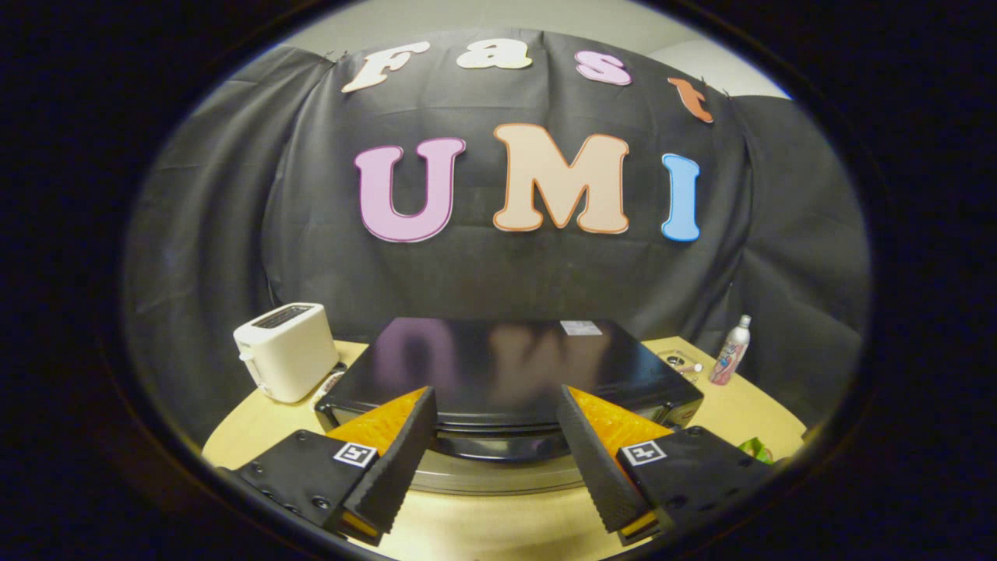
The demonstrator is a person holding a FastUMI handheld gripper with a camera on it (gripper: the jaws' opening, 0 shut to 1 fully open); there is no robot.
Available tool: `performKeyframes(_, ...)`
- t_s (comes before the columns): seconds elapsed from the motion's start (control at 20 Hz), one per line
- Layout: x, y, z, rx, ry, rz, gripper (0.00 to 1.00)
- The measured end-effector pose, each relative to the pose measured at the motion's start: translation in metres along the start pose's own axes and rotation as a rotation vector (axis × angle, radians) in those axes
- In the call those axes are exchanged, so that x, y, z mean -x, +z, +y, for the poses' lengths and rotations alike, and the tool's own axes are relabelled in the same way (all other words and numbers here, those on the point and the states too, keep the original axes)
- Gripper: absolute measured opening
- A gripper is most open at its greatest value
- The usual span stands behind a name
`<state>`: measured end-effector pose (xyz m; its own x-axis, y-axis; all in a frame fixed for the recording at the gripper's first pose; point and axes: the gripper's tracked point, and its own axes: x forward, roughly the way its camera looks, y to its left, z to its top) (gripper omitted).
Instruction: Open the toaster oven, put the food inside, and close the toaster oven door.
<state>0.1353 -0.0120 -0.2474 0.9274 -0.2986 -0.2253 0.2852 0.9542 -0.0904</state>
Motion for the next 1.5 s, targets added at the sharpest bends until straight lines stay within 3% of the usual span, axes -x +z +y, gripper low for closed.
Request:
performKeyframes(0.35, 0.008, -0.003, -0.005, -0.065, 0.063, -0.089, 0.96)
performKeyframes(0.65, 0.037, -0.017, -0.010, -0.070, 0.029, -0.081, 0.96)
performKeyframes(1.15, 0.092, -0.062, -0.020, -0.025, -0.078, 0.080, 0.95)
performKeyframes(1.5, 0.106, -0.095, -0.021, -0.063, -0.071, 0.221, 0.95)
